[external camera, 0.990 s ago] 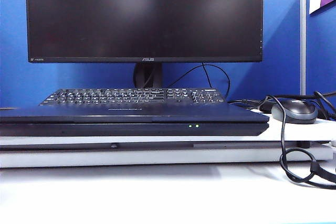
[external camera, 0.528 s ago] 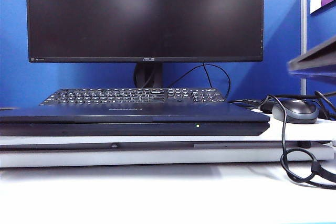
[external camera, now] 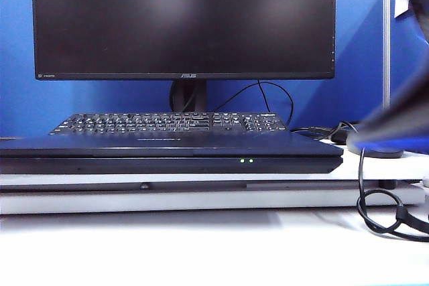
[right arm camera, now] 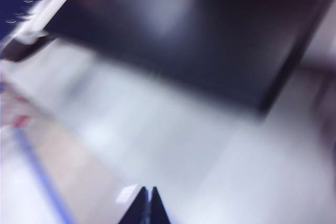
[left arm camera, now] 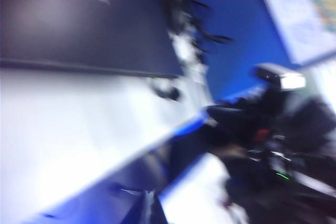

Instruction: Open the lid of the black laptop.

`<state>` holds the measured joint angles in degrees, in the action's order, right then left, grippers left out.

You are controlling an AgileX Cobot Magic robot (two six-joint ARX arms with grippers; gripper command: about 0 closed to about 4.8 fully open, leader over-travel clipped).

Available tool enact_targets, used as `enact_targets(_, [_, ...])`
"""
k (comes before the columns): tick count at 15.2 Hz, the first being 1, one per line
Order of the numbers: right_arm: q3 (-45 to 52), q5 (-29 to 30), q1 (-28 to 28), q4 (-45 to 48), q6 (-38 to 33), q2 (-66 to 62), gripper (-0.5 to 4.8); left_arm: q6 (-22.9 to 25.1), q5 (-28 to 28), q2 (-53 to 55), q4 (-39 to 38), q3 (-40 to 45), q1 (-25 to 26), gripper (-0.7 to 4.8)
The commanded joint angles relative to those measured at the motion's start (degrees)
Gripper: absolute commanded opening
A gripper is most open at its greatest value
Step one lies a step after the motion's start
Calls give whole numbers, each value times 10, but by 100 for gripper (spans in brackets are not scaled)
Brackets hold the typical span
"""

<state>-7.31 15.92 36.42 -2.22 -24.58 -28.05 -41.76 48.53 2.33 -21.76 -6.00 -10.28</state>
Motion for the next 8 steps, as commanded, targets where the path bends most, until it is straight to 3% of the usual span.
enact_targets(1, [-54, 12, 5, 61, 47, -138, -2, 70, -74, 0, -76, -36, 0, -2])
enact_targets(3, [-84, 0, 38, 76, 66, -202, -2, 61, -80, 4, -87, -36, -1, -2])
enact_targets(5, [-104, -60, 92, 97, 66, -240, -2, 52, -89, 13, -78, -36, -12, -2])
enact_targets(8, [-115, -97, 128, 100, 66, -255, -2, -2, -111, 42, -72, -75, -88, -2])
